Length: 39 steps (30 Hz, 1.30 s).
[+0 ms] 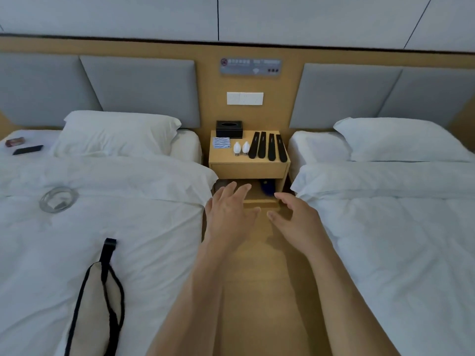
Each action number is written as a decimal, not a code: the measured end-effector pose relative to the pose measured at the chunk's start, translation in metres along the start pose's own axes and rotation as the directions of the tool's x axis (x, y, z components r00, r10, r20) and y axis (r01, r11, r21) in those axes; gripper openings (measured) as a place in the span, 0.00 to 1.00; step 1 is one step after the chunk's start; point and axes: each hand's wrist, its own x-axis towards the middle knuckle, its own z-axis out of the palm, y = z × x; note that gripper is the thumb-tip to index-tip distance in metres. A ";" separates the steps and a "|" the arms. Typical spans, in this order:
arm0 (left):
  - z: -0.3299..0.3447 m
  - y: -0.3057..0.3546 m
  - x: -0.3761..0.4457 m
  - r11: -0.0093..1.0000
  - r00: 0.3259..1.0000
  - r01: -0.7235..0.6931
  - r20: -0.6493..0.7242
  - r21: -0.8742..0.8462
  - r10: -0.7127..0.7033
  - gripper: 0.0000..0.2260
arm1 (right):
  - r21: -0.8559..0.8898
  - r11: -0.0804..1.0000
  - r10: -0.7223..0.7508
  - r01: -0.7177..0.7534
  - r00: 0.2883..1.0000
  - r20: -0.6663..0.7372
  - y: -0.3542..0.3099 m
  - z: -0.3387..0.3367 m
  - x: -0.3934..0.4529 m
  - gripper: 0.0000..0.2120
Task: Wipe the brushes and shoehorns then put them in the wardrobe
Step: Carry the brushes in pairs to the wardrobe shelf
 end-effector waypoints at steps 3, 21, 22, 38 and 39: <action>0.009 -0.013 0.048 1.000 1.000 0.019 0.013 0.012 -0.020 0.26 | 0.000 1.000 0.009 -0.009 1.000 -0.003 0.000 0.010 0.046 0.26; 0.056 -0.023 0.393 0.987 0.989 0.133 -0.080 0.087 -0.127 0.26 | 0.027 0.997 -0.081 0.078 0.992 0.096 -0.002 -0.004 0.403 0.24; 0.062 -0.025 0.410 0.984 0.987 0.151 -0.066 0.094 -0.145 0.26 | 0.013 0.997 -0.077 0.076 0.991 0.110 0.000 -0.004 0.420 0.24; 0.173 -0.112 0.670 0.963 0.949 0.270 0.169 0.007 -0.267 0.26 | 0.046 0.979 0.181 -0.199 0.949 0.257 0.043 0.059 0.688 0.23; 0.183 -0.121 0.690 0.961 0.942 0.277 0.197 0.001 -0.271 0.26 | 0.044 0.972 0.211 -0.231 0.939 0.270 0.046 0.065 0.707 0.23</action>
